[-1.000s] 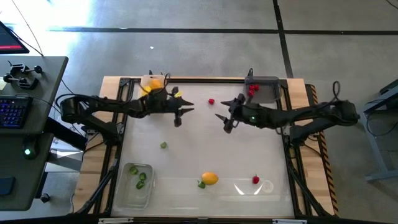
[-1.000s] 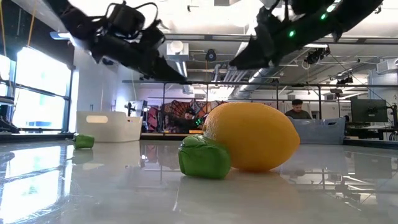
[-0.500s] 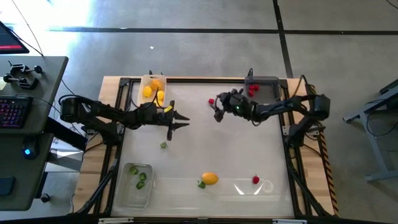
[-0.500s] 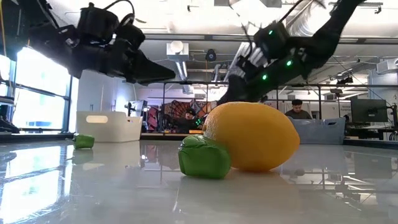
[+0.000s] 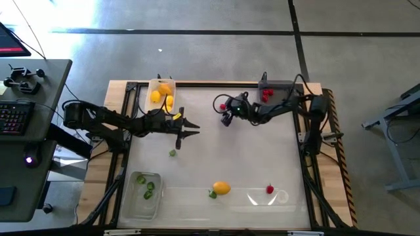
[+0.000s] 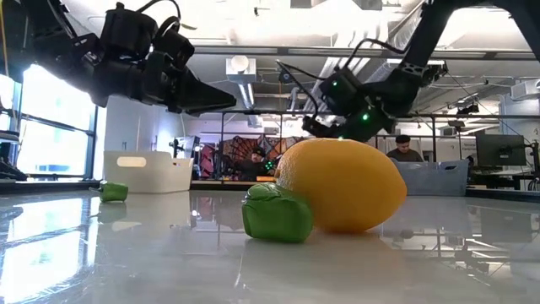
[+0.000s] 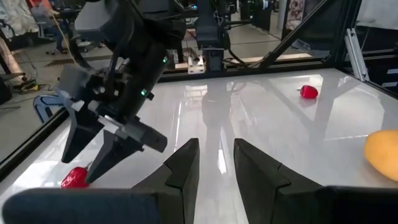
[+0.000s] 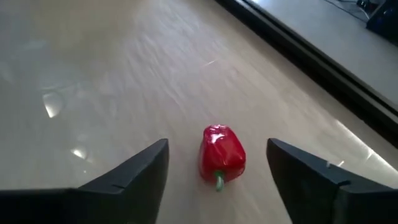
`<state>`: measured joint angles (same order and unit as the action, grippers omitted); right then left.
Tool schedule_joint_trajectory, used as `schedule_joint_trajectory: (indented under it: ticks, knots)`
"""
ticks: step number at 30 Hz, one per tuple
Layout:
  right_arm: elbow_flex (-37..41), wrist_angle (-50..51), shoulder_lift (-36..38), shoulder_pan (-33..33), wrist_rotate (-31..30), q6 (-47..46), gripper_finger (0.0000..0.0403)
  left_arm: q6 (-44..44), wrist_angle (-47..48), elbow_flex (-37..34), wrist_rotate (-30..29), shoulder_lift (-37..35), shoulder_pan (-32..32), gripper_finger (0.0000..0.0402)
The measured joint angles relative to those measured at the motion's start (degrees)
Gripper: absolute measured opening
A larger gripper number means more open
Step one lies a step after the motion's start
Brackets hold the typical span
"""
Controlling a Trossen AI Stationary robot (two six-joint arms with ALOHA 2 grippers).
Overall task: Sort produce into baskets
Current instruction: Put the red bell pepper into the black bin
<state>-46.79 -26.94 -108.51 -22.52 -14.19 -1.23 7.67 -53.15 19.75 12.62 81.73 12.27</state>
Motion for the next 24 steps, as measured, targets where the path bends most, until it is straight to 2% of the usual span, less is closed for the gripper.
schedule_joint_trajectory:
  ticks: [4,15,18,24]
  knots:
    - [-0.39,0.77,-0.63,0.00,-0.16,0.00,0.0203,0.01,0.42,0.00,-0.11,0.00,0.02,0.0085]
    - [-0.46,1.99,-0.20,-0.56,-0.12,0.40,0.0012,0.01,0.98,0.00,-1.38,0.00,0.04,0.0085]
    - [-0.43,3.84,1.32,-0.21,-0.07,1.37,0.0008,0.01,1.01,0.00,-1.38,0.00,0.04,0.0085]
    - [-0.43,11.33,9.48,0.01,-1.14,1.07,0.0002,0.01,1.23,0.00,-1.44,0.00,0.04,0.0085]
